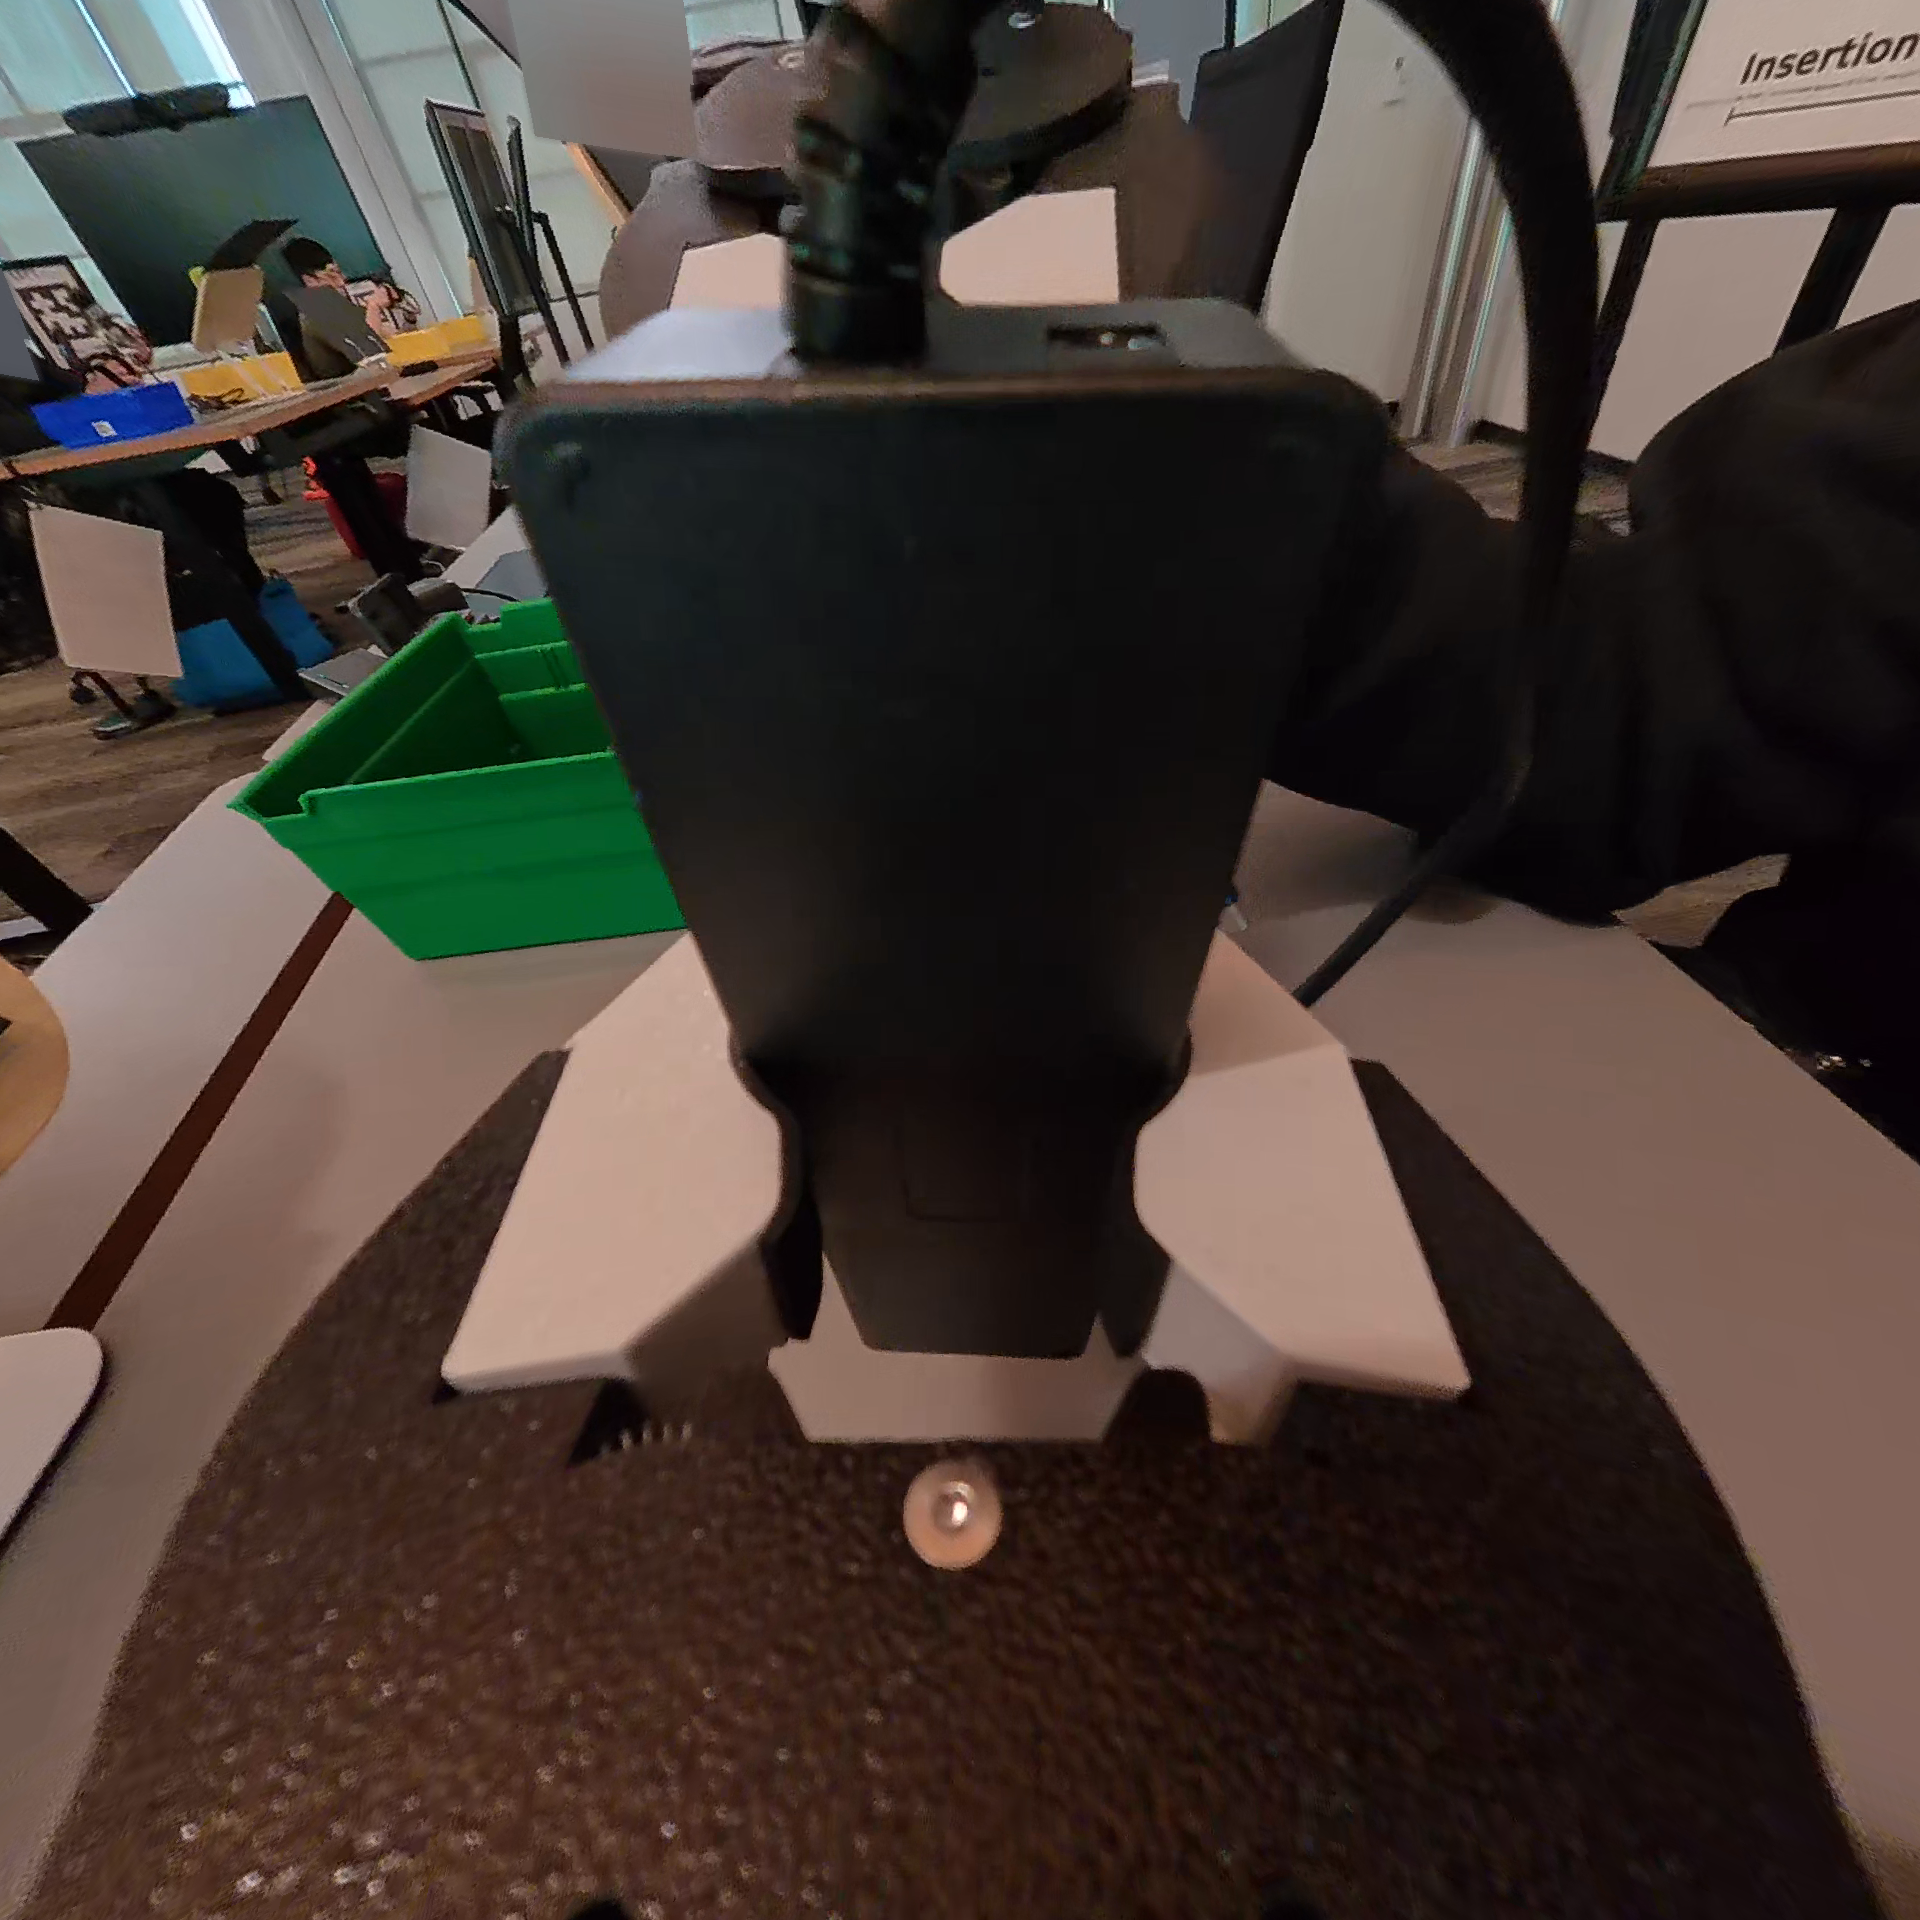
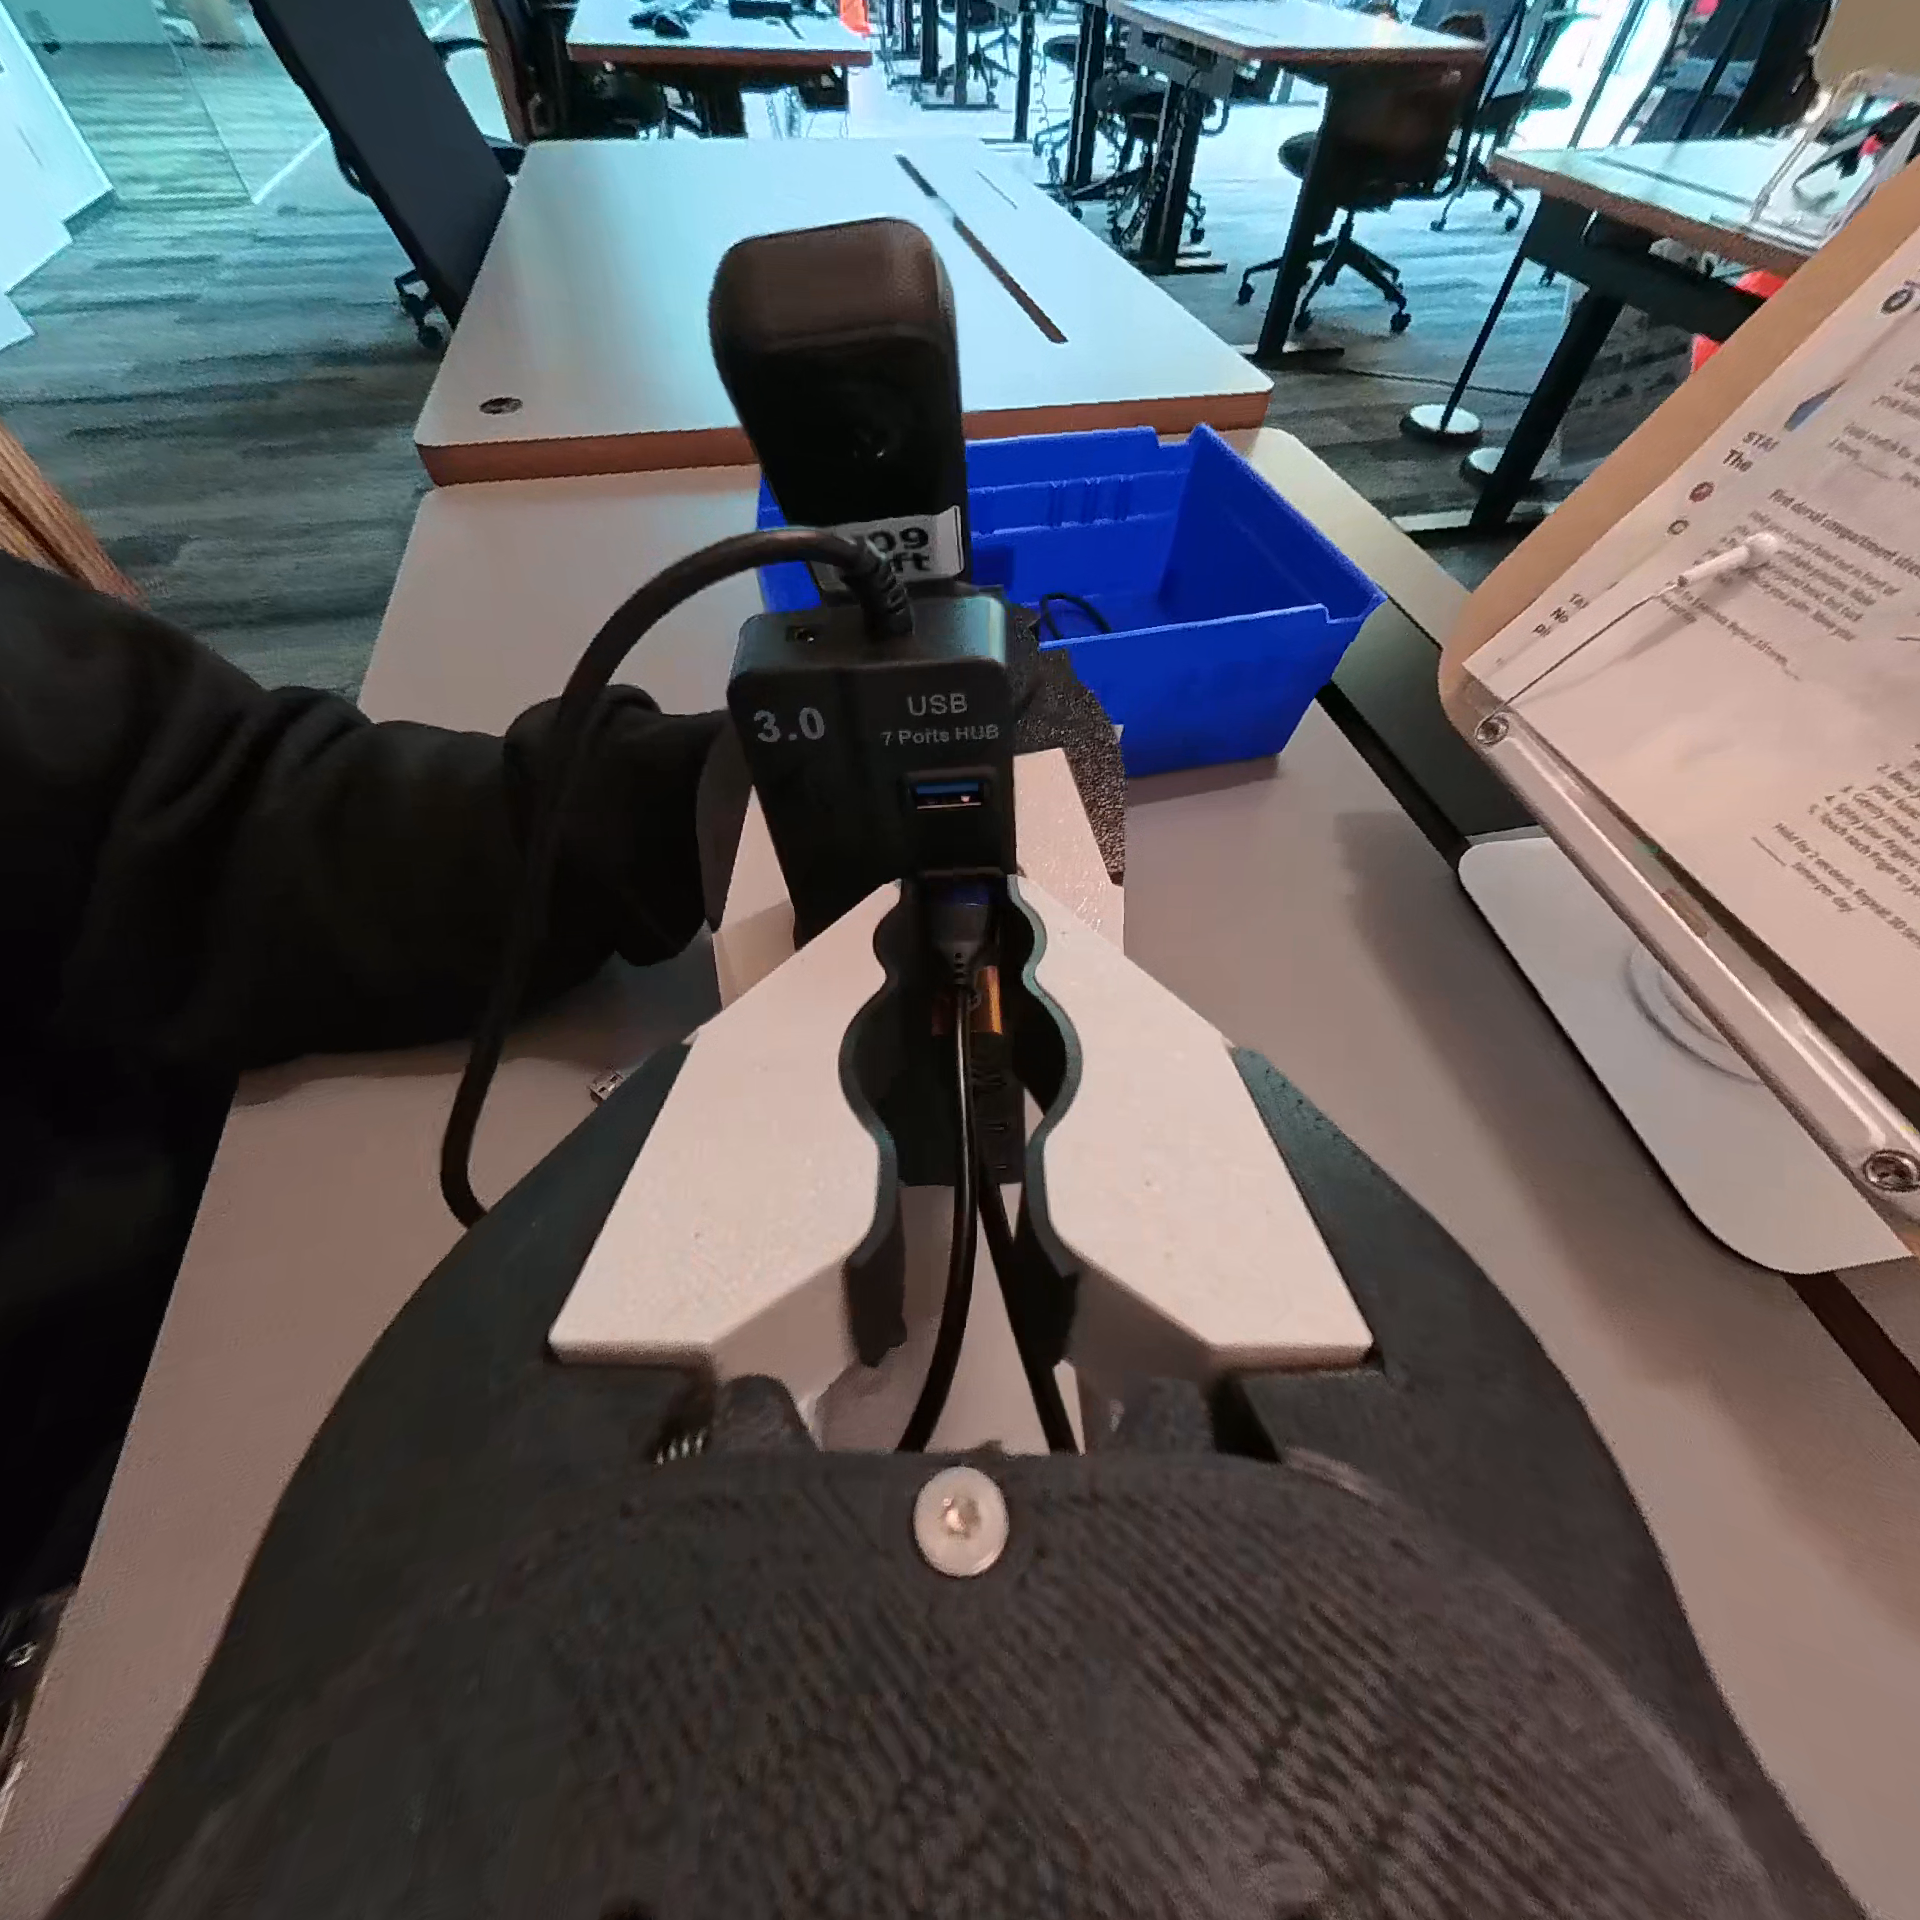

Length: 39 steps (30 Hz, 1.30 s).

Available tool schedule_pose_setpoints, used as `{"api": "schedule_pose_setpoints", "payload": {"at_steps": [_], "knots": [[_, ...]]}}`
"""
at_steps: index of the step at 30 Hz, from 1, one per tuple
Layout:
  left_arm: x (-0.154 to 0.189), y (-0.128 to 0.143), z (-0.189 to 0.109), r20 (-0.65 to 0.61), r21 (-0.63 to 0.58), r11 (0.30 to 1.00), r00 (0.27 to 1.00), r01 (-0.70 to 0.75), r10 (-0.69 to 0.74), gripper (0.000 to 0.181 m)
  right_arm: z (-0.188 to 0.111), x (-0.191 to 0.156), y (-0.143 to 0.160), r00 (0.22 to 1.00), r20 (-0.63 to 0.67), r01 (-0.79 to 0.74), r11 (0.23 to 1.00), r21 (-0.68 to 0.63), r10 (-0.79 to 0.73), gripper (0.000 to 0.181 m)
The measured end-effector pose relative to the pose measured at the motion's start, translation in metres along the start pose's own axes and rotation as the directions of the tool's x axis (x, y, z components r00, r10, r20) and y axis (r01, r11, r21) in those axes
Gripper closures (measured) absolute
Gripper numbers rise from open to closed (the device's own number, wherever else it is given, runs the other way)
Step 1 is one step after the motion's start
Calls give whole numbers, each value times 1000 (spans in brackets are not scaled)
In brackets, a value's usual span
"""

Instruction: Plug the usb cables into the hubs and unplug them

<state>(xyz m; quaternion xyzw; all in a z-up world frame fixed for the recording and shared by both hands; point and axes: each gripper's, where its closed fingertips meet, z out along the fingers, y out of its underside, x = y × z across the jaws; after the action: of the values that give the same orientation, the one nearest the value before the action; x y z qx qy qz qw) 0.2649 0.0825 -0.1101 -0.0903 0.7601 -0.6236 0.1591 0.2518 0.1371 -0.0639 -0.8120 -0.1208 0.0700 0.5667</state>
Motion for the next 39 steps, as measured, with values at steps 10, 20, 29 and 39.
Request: {"api": "schedule_pose_setpoints", "payload": {"at_steps": [10,20,29,39], "knots": [[0,-1,11,8,-11,1000,1000,-15,15,120,-26,1,18,998,-21,58,992,-115,-61,168],[-9,10,8,91,-124,992,995,-26,37,120,-13,6,13,991,-64,107,988,-114,-114,169],[-5,-6,6,116,-101,993,990,-64,76,108,-18,1,11,988,-70,131,985,-114,-139,169],[-10,-4,9,158,-164,973,969,-166,191,120,-13,3,22,984,-62,151,972,-180,-164,170]]}}
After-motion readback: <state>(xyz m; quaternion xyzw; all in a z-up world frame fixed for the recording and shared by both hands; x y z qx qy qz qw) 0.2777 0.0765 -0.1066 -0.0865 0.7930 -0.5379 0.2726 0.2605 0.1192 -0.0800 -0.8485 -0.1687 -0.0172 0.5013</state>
